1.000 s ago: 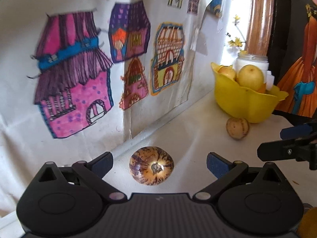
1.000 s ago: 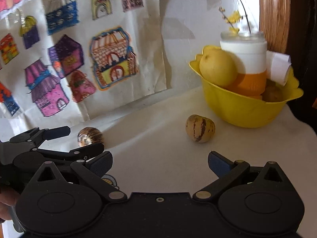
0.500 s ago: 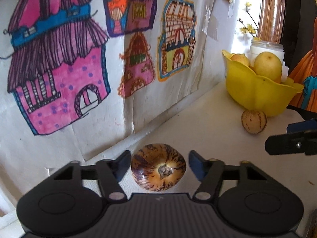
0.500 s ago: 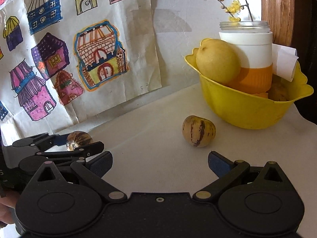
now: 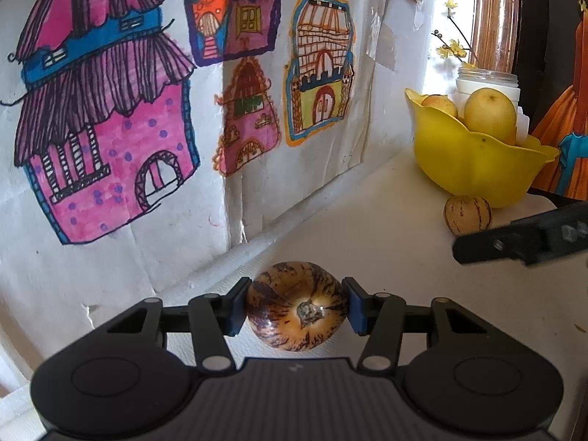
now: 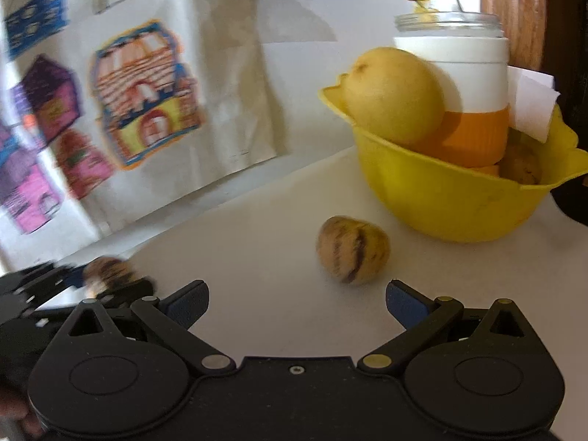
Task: Organize fruits
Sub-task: 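Move the left tool to the purple-striped round fruit while the right tool approaches the striped oval fruit, then close the left tool on the striped round fruit while the right tool grasps the striped oval fruit, then carry the round fruit with the left tool while the right tool carries the oval fruit to the tray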
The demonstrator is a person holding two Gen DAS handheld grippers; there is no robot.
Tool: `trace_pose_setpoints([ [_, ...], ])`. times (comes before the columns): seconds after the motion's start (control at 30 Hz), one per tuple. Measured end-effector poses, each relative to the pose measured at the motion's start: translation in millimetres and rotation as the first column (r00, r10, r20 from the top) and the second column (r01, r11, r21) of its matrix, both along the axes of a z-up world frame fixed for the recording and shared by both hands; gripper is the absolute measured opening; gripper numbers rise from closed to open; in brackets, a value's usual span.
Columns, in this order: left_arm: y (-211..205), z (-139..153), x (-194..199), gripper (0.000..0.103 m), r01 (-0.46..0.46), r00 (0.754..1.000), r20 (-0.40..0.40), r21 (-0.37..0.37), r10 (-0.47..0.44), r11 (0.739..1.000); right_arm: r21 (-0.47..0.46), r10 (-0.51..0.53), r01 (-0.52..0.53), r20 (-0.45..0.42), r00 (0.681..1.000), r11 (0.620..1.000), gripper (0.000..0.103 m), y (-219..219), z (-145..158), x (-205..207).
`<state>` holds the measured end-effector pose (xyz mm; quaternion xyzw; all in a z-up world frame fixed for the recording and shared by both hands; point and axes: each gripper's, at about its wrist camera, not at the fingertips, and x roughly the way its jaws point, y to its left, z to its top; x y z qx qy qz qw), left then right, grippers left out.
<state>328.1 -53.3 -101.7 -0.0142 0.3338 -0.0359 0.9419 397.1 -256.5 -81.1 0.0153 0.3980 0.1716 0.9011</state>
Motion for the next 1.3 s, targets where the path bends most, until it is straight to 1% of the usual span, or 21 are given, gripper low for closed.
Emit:
trace_pose_setpoints([
  [0.1, 1, 0, 0, 0.057, 0.002, 1.0, 0.0, -0.005, -0.002, 1.0, -0.044, -0.038, 0.039, 0.019, 0.999, 0.998, 0.102, 3, -2, 12],
  [0.2, 2, 0, 1, 0.057, 0.003, 1.0, -0.001, -0.008, -0.003, 1.0, -0.097, -0.055, 0.059, 0.039, 0.998, 0.993, 0.099, 7, -5, 22],
  [0.27, 2, 1, 2, 0.057, 0.003, 1.0, -0.001, -0.01, -0.003, 1.0, -0.097, -0.067, 0.069, 0.021, 0.998, 0.993, 0.096, 7, -8, 31],
  [0.4, 3, 1, 2, 0.057, -0.001, 1.0, -0.001, -0.014, 0.001, 1.0, -0.069, -0.1, 0.099, -0.013, 0.995, 0.993, 0.094, 6, -16, 42],
  [0.5, 3, 1, 2, 0.057, -0.004, 1.0, -0.001, -0.016, 0.004, 1.0, -0.076, -0.117, 0.115, -0.021, 0.993, 0.99, 0.085, 6, -21, 47],
  [0.6, 3, 1, 2, 0.057, -0.004, 1.0, -0.002, -0.016, 0.004, 1.0, -0.095, -0.122, 0.12, -0.008, 0.993, 0.988, 0.081, 7, -22, 48],
  [0.7, 3, 1, 2, 0.057, -0.007, 1.0, -0.002, -0.018, 0.007, 1.0, -0.103, -0.124, 0.123, 0.001, 0.992, 0.987, 0.068, 9, -21, 48],
  [0.77, 2, 1, 3, 0.057, -0.008, 1.0, -0.002, -0.017, 0.008, 1.0, -0.128, -0.122, 0.123, 0.015, 0.992, 0.984, 0.052, 10, -20, 47],
  [0.93, 2, 1, 3, 0.057, -0.008, 1.0, -0.003, -0.018, 0.008, 1.0, -0.142, -0.098, 0.099, 0.019, 0.995, 0.985, 0.05, 10, -17, 39],
  [1.03, 2, 0, 3, 0.057, -0.008, 1.0, -0.002, -0.016, 0.008, 1.0, -0.132, -0.074, 0.074, 0.007, 0.997, 0.988, 0.05, 11, -16, 32],
  [1.13, 2, 0, 3, 0.057, -0.008, 1.0, -0.004, -0.018, 0.008, 1.0, -0.125, -0.028, 0.027, -0.006, 1.0, 0.992, 0.05, 17, -13, 18],
  [1.3, 4, 1, -1, 0.057, -0.009, 1.0, -0.007, -0.022, 0.009, 1.0, -0.119, 0.048, -0.048, -0.002, 0.999, 0.992, 0.05, 30, -4, -7],
])
